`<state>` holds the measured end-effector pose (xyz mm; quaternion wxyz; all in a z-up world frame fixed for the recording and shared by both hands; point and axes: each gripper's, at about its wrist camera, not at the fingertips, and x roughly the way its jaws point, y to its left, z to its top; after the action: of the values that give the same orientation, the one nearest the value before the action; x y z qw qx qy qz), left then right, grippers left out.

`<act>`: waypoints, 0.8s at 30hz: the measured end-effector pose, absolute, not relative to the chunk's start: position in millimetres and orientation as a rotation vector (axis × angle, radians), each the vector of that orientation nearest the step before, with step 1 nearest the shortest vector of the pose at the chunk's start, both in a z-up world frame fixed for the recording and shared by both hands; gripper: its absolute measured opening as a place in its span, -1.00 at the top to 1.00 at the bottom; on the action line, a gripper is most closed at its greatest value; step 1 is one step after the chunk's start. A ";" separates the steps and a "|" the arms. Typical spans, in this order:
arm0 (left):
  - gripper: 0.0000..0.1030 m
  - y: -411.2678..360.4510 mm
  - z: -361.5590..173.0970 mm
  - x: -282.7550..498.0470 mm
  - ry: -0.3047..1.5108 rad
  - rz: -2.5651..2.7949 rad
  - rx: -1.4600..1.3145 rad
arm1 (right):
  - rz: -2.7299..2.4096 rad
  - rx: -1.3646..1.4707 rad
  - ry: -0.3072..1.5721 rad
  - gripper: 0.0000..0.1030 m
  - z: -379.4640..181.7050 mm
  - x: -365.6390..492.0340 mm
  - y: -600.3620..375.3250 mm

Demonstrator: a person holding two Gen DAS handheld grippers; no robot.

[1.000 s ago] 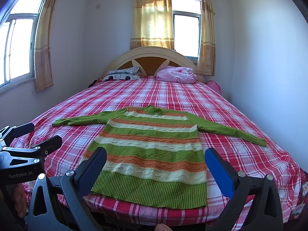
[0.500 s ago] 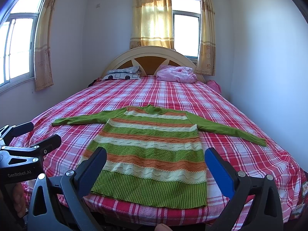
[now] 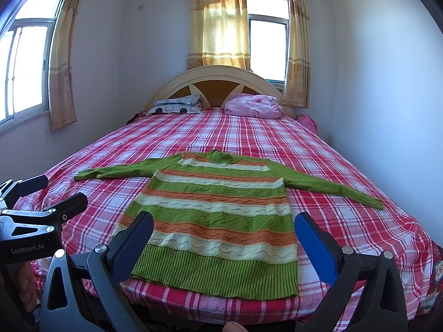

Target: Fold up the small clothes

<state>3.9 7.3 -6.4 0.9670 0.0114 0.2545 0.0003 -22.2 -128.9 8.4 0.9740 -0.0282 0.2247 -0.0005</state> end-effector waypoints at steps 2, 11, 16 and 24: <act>-1.00 7.6 -6.8 3.8 0.516 0.002 0.023 | -0.002 -0.058 0.454 -0.98 7.1 -21.9 -129.6; -1.00 7.8 -9.9 6.2 0.524 0.004 0.023 | -0.003 -0.053 0.455 -0.98 2.8 -20.5 -131.5; -1.00 10.9 -13.7 12.7 0.529 0.005 0.025 | -0.006 -0.052 0.465 -0.98 -1.9 -13.6 -134.1; -1.00 14.5 -24.0 49.0 0.553 0.020 0.056 | -0.078 -0.036 0.540 -0.98 -27.5 23.0 -166.1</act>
<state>49.0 14.5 -24.0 0.9615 0.0277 0.2732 0.0101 23.0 -166.1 -27.5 0.9628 -0.0176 0.2668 -0.0388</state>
